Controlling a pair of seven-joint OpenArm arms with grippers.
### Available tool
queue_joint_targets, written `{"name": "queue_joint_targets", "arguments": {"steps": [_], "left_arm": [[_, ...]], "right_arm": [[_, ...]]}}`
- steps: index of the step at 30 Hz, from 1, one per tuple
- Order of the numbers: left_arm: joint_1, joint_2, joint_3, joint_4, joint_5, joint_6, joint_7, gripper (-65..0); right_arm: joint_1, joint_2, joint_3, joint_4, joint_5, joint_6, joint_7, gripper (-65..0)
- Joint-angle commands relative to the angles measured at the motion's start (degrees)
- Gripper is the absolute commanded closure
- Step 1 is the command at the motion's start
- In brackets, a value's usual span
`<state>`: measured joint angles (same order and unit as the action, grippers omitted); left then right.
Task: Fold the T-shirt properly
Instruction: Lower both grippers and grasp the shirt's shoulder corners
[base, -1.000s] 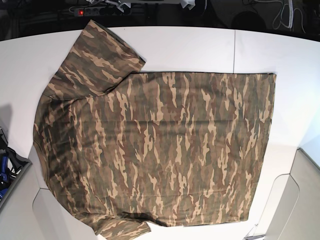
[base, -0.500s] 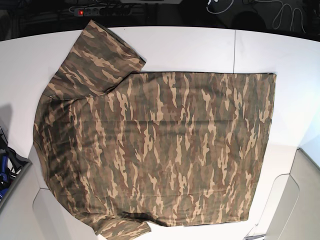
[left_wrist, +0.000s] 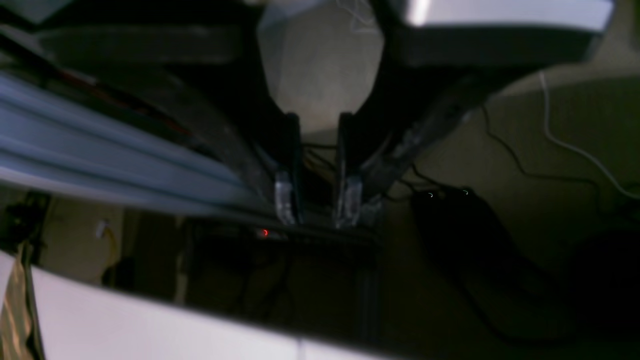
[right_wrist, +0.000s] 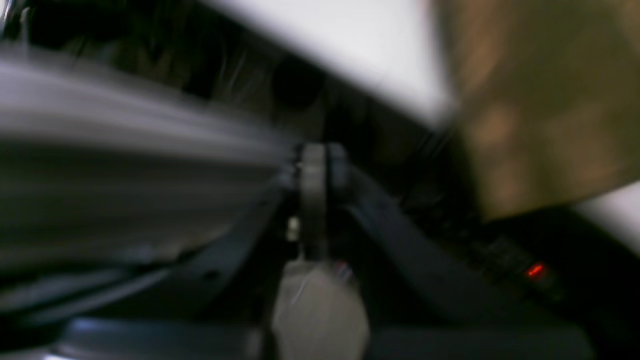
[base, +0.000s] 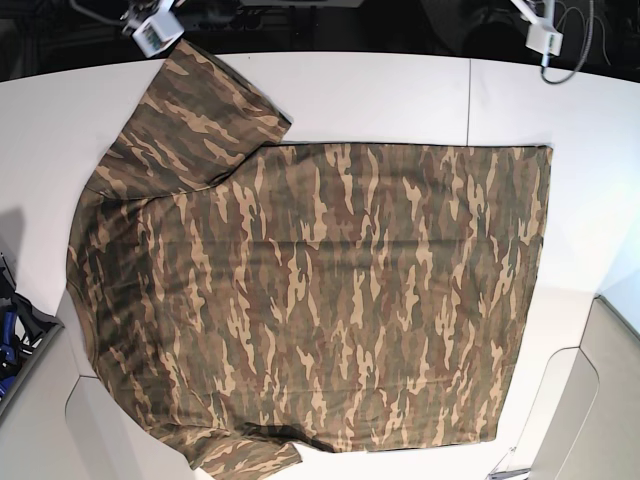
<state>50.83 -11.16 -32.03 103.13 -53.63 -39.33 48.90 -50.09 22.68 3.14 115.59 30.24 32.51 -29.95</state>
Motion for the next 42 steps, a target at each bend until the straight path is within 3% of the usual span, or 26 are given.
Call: {"name": "queue_joint_targets", "arguments": {"steps": [1, 3, 5, 7, 9, 13, 16, 22, 23, 25, 32, 36, 42], "left_arm": [[1.2, -0.3, -2.3, 1.5, -2.5, -0.7, 0.3, -13.9], [1.1, -0.3, -5.7, 2.3, -6.5, -0.7, 0.5, -16.7], [0.6, -0.5, -8.7, 2.6, -10.1, -0.7, 0.7, -26.2], [0.1, -0.5, -10.9, 2.6, -12.7, -0.7, 0.6, -35.9], [-0.6, -0.7, -12.4, 2.6, -13.5, -0.7, 0.6, -40.5], [-2.6, -3.7, -13.0, 2.6, -13.4, -0.7, 0.7, -40.8], [-4.3, -6.6, -13.0, 2.5, -13.2, -0.7, 0.7, -40.8], [-8.0, -10.2, -13.0, 1.6, -12.9, -0.7, 0.4, -40.8], [-8.6, -10.7, -13.0, 0.9, -12.7, -0.7, 0.1, -40.8], [-10.3, -11.9, -13.0, -1.3, -11.6, -0.7, -1.5, -40.8], [-17.8, -16.2, -12.2, -12.2, -10.6, -0.7, -2.6, -40.8], [-21.6, -17.3, -8.6, -16.7, -10.5, -0.7, -2.6, -40.8], [-26.9, -17.3, -0.5, -21.3, -4.9, -0.7, -5.4, -40.8]], "right_arm": [[-0.2, -0.8, 2.1, 1.5, 1.8, 0.3, 0.2, -10.1], [1.1, -3.0, 6.3, 1.7, 4.4, 0.2, -0.7, -17.5], [2.9, -4.9, 10.3, 1.5, 5.9, 0.0, -2.4, -22.2], [4.8, -5.7, 13.8, 1.5, 6.9, -1.5, -5.5, -23.7], [6.4, -5.7, 16.7, 1.0, 7.8, -4.0, -7.4, -25.4], [8.9, -5.6, 21.4, -0.9, 7.7, -9.0, -7.7, -35.0], [10.7, -5.6, 22.8, -2.9, 7.7, -11.2, -9.6, -37.5], [12.8, -5.7, 22.7, -9.1, 10.0, -11.0, -11.7, -37.5], [13.3, -5.7, 22.6, -10.2, 10.9, -9.7, -11.8, -37.5], [14.3, -5.7, 22.6, -12.3, 12.2, -7.8, -12.0, -37.5], [18.3, -5.7, 20.0, -17.8, 12.7, -7.6, -12.1, -37.5], [19.2, -5.7, 16.5, -18.6, 12.6, -6.8, -12.1, -37.5], [19.3, -5.7, 10.5, -18.6, 11.0, -6.8, -11.7, -37.5]]}}
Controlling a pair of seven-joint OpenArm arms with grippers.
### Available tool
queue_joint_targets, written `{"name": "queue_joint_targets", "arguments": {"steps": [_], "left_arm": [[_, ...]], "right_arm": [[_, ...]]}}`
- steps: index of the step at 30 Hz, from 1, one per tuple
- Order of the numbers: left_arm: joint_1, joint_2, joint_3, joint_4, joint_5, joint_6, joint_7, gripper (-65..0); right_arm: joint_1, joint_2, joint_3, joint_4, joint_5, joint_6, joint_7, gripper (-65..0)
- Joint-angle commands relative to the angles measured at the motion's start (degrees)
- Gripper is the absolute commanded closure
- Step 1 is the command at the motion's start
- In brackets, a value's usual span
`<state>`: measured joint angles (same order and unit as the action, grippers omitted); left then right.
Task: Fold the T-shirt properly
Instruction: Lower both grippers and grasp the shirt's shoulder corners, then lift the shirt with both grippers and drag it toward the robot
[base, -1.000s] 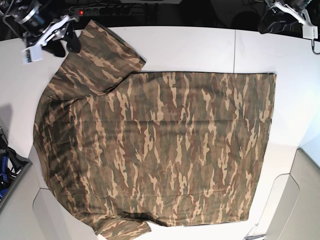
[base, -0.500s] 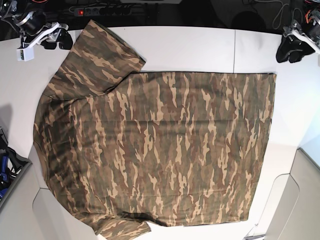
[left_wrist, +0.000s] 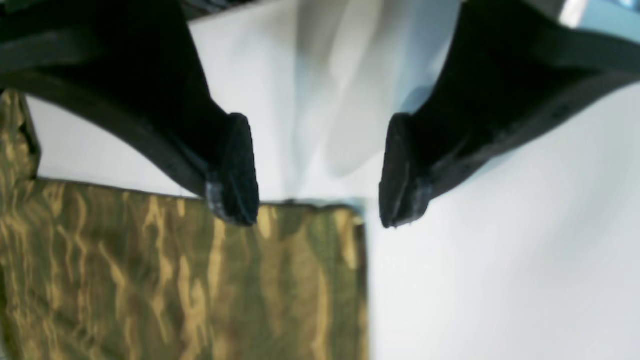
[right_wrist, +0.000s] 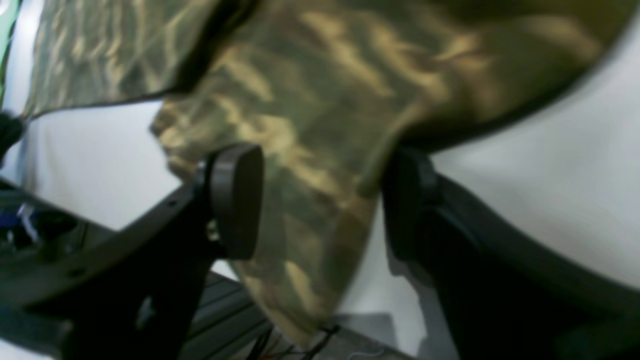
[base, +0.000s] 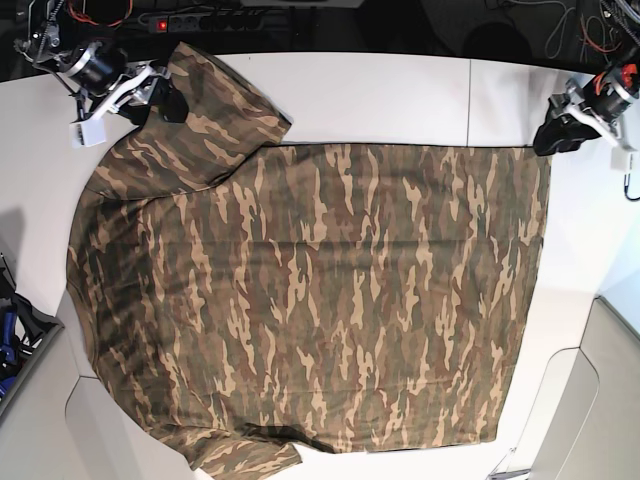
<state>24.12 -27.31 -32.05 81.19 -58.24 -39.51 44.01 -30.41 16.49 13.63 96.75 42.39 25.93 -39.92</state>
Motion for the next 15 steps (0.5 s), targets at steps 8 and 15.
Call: {"name": "queue_joint_targets", "arguments": {"steps": [8, 15], "left_arm": [[-1.6, -1.1, 5.1, 0.3, 3.3, -0.5, -3.4, -40.8], [-2.4, -1.1, 7.4, 0.3, 4.1, 1.1, -5.1, -34.6]], "right_arm": [[-0.4, 0.5, -2.6, 0.3, -2.5, -0.2, -1.0, -37.3], [-0.4, 0.5, -2.6, 0.3, -2.6, -0.2, 1.0, -36.1]]}}
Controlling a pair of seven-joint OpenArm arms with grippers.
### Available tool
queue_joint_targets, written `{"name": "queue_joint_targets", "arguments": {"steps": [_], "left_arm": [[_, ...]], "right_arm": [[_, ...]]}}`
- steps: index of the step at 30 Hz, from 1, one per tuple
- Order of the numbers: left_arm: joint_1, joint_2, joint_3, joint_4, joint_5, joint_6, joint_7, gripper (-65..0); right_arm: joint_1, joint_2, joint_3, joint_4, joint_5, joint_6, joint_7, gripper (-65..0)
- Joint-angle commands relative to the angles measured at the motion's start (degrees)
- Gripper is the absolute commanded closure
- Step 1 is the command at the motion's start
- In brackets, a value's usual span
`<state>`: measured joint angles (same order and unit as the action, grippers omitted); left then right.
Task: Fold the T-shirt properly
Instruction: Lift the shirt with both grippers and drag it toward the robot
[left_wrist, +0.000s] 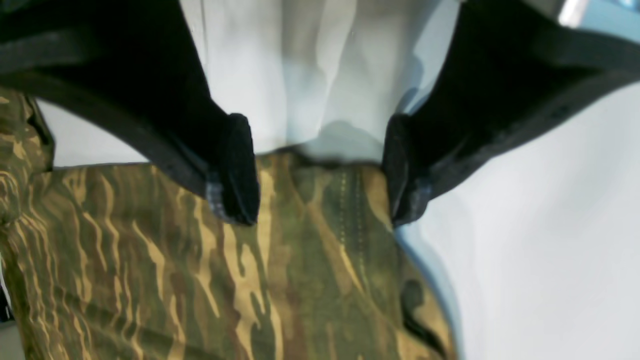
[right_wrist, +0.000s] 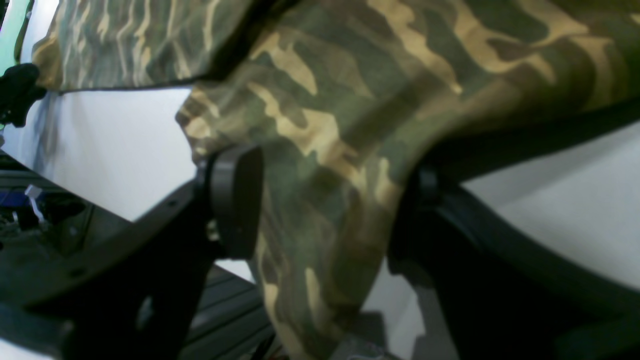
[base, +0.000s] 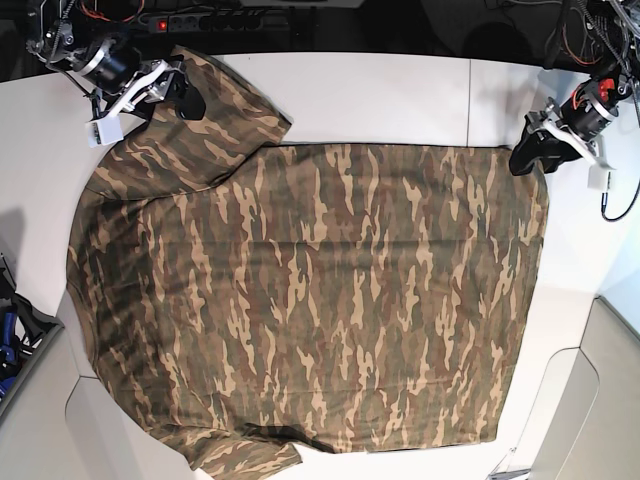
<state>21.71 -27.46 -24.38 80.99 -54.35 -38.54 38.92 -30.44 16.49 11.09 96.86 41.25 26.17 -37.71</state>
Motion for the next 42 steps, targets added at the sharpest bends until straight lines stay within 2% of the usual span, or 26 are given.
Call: {"name": "queue_joint_targets", "arguments": {"steps": [1, 3, 6, 7, 12, 14, 20, 24, 27, 37, 42], "left_arm": [[0.0, -1.0, -0.3, 0.5, 0.2, 0.2, -0.4, -28.5], [0.0, -1.0, -0.3, 0.5, 0.2, 0.2, -1.4, -15.4], [0.0, -0.9, -0.3, 0.5, 0.1, 0.2, -3.3, -4.4], [0.0, -1.0, -0.3, 0.5, 0.1, 0.2, -3.7, -1.0], [0.0, -1.0, -0.4, 0.5, 0.1, 0.1, -3.8, 0.0], [0.0, -1.0, -0.7, 0.5, -0.9, -1.5, -3.8, 0.0], [0.7, -0.9, -4.8, 0.5, -6.5, -1.5, 1.8, 0.0], [2.6, -0.9, -8.2, 0.7, -13.4, -1.5, 4.7, 0.0], [3.5, -0.9, -9.6, 1.2, -16.1, -1.5, 7.8, 0.0], [7.0, -0.8, -13.2, 1.2, -21.6, -1.5, 10.4, 0.0], [6.1, -0.8, -13.2, 2.8, -23.1, -1.5, 8.5, 0.0]], "right_arm": [[-0.4, 0.5, -0.1, 0.2, -1.4, -0.4, -1.3, -32.3], [-0.4, 0.5, -0.1, 0.2, -2.1, -0.4, -1.2, -21.2], [0.2, 0.5, -0.1, 0.2, -4.3, 1.3, 0.0, -2.9], [0.3, 0.5, -0.1, 0.2, -4.9, 1.3, 0.0, 0.0], [0.5, 0.5, 0.2, 0.5, -5.3, 1.3, -0.1, 0.0], [0.5, 0.4, 0.4, 0.9, -5.3, 1.3, -1.0, 0.0], [0.0, -2.4, 4.2, 5.2, -4.7, 2.2, -7.1, 0.0], [-1.1, -4.0, 7.2, 8.2, 0.3, 4.4, -10.3, 0.0], [-2.0, -4.3, 8.3, 9.4, 1.2, 5.2, -10.5, 0.0], [-6.3, -4.3, 10.4, 14.3, 3.9, 5.3, -11.3, 0.0], [-3.7, -4.3, 13.3, 16.9, 3.3, 5.8, -6.6, 0.0]]}}
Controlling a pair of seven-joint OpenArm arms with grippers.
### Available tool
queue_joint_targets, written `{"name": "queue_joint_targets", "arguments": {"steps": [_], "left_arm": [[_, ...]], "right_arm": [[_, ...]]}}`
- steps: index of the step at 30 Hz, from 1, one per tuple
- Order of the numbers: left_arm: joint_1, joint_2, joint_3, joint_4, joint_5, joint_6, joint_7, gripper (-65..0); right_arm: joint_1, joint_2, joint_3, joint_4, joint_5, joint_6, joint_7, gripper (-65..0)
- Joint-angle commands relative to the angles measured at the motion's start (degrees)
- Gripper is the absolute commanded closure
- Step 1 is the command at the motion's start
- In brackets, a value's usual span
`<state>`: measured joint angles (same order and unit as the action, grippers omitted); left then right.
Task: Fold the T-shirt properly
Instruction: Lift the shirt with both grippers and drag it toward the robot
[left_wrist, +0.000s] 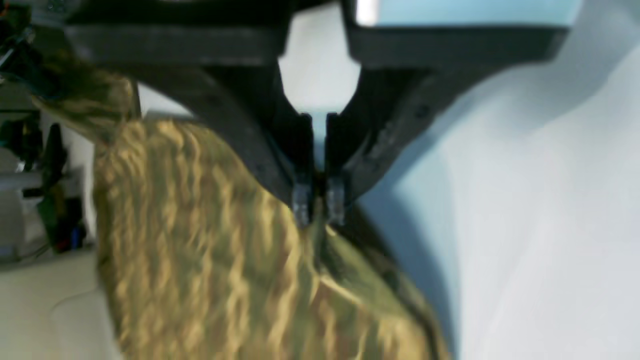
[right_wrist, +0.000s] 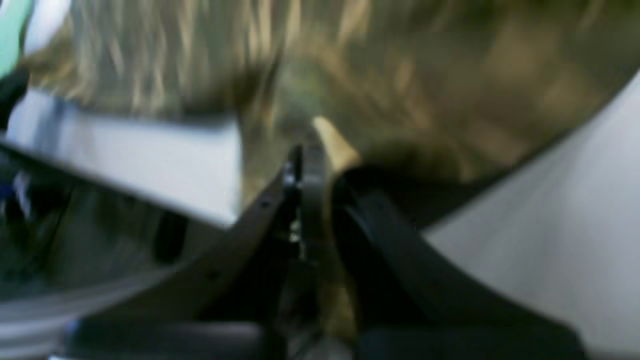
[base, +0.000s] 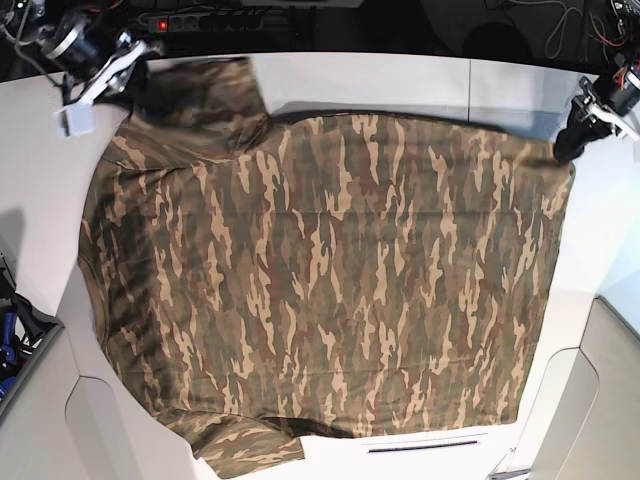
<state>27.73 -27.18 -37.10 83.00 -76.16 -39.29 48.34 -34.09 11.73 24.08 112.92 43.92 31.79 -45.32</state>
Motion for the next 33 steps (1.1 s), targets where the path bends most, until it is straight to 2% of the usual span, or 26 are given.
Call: {"name": "queue_joint_targets", "arguments": {"steps": [1, 8, 14, 18, 26, 29, 33], "left_arm": [[-0.8, -1.1, -0.5, 0.8, -0.9, -0.7, -1.4, 0.0], [-9.6, 0.0, 0.2, 0.8, 7.7, -0.7, -3.0, 0.0], [-15.7, 0.0, 1.9, 0.7, 17.3, -0.7, -9.2, 0.0], [-19.6, 0.0, 6.3, 0.5, 24.0, -0.2, -13.9, 0.0], [-27.6, 0.0, 15.9, -3.9, 38.4, 9.1, -21.9, 0.0], [-31.2, 0.0, 17.7, -7.5, 42.8, 9.7, -23.9, 0.0], [-36.2, 0.0, 18.2, -13.7, 44.1, 9.7, -24.5, 0.0]], "right_arm": [[1.7, 0.5, 0.6, 0.8, -0.5, 0.1, 0.9, 0.0], [16.3, 0.5, 0.7, -2.6, -4.6, 0.1, 0.3, 0.0], [28.0, 1.4, 0.6, -9.3, -6.2, 0.2, 0.3, 0.0], [36.2, 2.7, -0.6, -15.2, -6.9, 0.2, 0.3, 0.0], [49.6, 2.8, -6.2, -30.1, -10.4, 0.2, 0.6, 0.0], [53.8, 2.7, -8.8, -35.3, -12.1, 0.2, 1.5, 0.0], [57.9, 2.7, -11.7, -40.9, -16.0, 0.1, 5.7, 0.0]]}}
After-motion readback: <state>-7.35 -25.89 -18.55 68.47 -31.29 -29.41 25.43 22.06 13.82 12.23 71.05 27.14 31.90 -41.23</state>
